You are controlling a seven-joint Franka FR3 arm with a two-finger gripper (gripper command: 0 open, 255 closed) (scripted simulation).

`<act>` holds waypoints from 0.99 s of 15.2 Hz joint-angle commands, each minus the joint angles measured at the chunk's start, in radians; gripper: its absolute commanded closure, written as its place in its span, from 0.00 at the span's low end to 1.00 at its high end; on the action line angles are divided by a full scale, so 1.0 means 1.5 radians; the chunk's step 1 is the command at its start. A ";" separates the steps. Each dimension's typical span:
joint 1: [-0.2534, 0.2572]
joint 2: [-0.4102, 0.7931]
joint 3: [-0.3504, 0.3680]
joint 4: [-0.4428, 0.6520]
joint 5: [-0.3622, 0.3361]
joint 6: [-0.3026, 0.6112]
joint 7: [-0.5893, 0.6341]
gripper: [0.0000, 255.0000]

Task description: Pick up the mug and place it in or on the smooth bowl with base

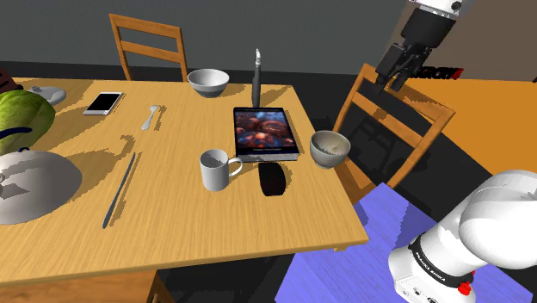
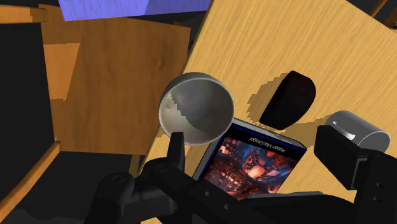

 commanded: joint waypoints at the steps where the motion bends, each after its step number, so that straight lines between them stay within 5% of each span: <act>1: 0.000 0.000 0.000 0.000 0.000 0.000 0.000 0.00; 15: 0.033 0.253 0.193 0.085 0.059 0.128 0.229 0.00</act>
